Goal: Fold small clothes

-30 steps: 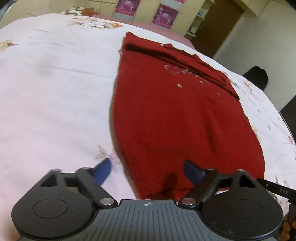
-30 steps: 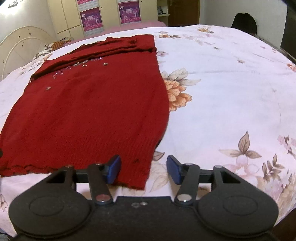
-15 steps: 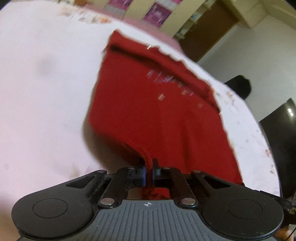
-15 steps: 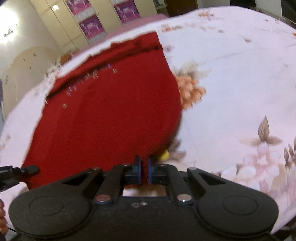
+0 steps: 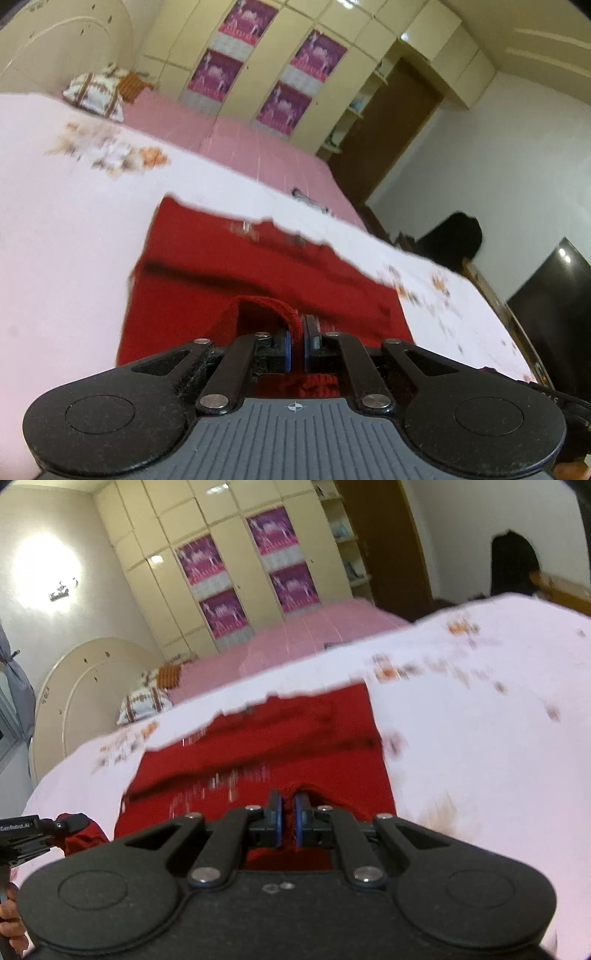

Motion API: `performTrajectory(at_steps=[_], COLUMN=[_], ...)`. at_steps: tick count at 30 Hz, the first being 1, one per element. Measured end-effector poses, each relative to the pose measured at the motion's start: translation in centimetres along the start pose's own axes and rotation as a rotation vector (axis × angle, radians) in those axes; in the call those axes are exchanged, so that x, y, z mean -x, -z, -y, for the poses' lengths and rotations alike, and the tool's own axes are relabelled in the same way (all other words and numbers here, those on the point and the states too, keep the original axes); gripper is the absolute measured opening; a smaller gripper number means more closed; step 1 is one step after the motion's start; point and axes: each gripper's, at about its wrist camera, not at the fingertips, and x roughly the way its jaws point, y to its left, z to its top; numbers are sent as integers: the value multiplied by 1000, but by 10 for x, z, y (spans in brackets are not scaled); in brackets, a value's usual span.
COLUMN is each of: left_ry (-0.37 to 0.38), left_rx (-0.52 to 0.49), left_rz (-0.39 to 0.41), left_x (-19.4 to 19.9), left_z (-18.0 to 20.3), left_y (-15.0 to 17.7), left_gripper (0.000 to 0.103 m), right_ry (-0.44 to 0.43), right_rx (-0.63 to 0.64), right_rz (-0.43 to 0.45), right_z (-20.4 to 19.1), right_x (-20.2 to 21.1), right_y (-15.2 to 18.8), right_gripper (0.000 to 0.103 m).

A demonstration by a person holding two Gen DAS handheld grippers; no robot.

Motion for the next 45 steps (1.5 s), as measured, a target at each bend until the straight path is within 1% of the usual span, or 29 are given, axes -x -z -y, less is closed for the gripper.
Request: performTrajectory(at_steps=[4, 8, 14, 18, 19, 21, 22, 23, 24, 25, 26, 27, 28, 29, 30, 31, 32, 33, 34, 35, 36, 37, 38, 39, 40, 41, 42, 44, 45], left_ry=[-28, -60, -134, -213, -221, -187, -177, -169, -160, -156, -152, -147, -145, -141, -138, -129, -124, -137, -146, -144, -135, -135, -145, -151, -157, -161, -168, -174, -174], left_rx=[29, 41, 28, 13, 12, 5, -25, -64, -98, -116, -120, -119, -119, -123, -129, -133, -142, -167, -199, -205, -190, -186, -203, -215, -213, -211, -211, -224, -249], left_rz=[43, 64, 83, 41, 19, -49, -84, -110, -130, -154, -172, -191, -202, -216, -226, -231, -219, -186, -186, -211, -241, -248, -244, -249, -250, -251, -256, -260, -258], left_x=[-52, -107, -171, -202, -205, -205, -204, -204, -203, -203, -204, -206, -207, -209, -210, -211, -210, -209, -213, -218, -224, -227, -228, -230, -230, -230, -230, -227, -225], left_z=[-3, -7, -10, -20, -22, -26, -25, -24, -23, -23, -25, -27, -28, -29, -28, -27, -25, -22, -20, -20, -23, -25, -24, -24, -25, -27, -28, -29, -27], left_y=[-33, -55, -85, -93, -94, -92, -91, -89, -88, -87, -86, -86, -85, -83, -82, -81, -78, -76, -76, -76, -75, -74, -73, -72, -72, -73, -74, -75, -74], left_gripper=[6, 6, 6, 6, 6, 7, 7, 7, 7, 7, 7, 7, 7, 11, 39, 61, 101, 103, 103, 103, 102, 100, 87, 70, 60, 43, 25, 13, 11], right_ry=[-3, 15, 56, 70, 78, 74, 61, 63, 63, 65, 71, 76, 73, 66, 66, 69, 70, 65, 63, 67, 68, 66, 62, 60, 54, 48, 56, 70, 71], right_rx=[-3, -13, -24, -34, -29, -6, 4, 11, 17, 21, 28, 31, 32, 32, 38, 47, 56, 64, 72, 84, 92, 99, 109, 122, 132, 143, 161, 199, 212], right_rz=[35, 59, 21, 2, 0, -45, -80, -94, -94, -86, -75, -68, -61, -61, -65, -71, -81, -91, -98, -105, -112, -118, -129, -147, -168, -191, -199, -198, -199], right_z=[3, 10, 26, 34, 35, 36, 38, 39, 41, 43, 44, 45, 47, 48, 49, 49, 48, 47, 46, 44, 44, 43, 41, 39, 37, 35, 34, 31, 30], right_x=[-54, -115, -191, -221, -226, -235, -238, -236, -232, -228, -222, -218, -215, -214, -214, -216, -218, -220, -223, -226, -232, -235, -240, -245, -249, -254, -256, -257, -257], right_y=[-36, -68, -83, -89, -90, -91, -89, -86, -84, -83, -82, -83, -83, -85, -86, -86, -86, -86, -86, -86, -86, -86, -87, -87, -86, -85, -83, -81, -80], right_gripper=[7, 7, 7, 7, 7, 9, 11, 20, 32, 39, 51, 57, 58, 59, 63, 64, 66, 66, 66, 66, 66, 66, 65, 62, 57, 42, 31, 27, 17])
